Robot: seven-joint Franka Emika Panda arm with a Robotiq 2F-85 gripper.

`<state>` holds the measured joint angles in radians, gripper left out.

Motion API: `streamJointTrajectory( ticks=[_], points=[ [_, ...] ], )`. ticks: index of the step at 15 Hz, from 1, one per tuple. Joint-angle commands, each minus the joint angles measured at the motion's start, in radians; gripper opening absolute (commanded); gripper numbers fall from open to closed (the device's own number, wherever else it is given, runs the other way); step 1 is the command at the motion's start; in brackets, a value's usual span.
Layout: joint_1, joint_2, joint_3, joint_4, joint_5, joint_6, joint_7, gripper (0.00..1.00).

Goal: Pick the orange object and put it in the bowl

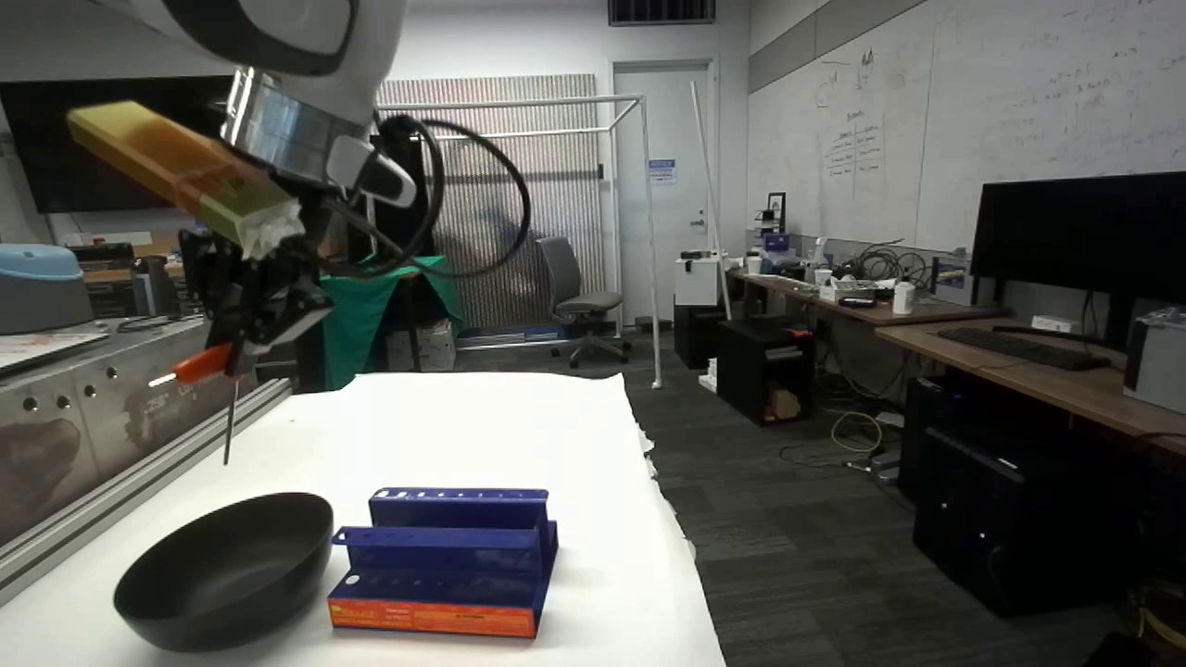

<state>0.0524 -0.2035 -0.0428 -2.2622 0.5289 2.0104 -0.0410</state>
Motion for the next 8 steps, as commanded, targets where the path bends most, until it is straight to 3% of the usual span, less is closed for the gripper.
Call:
streamJointTrajectory(
  ticks=[1,7,8],
  points=[
    [-0.010,0.114,-0.013,-0.011,0.098,-0.019,-0.066,0.10],
    [-0.022,0.231,0.017,-0.060,0.256,0.083,-0.193,0.11],
    [-0.025,0.237,0.019,-0.060,0.268,0.089,-0.211,0.16]
  ],
)
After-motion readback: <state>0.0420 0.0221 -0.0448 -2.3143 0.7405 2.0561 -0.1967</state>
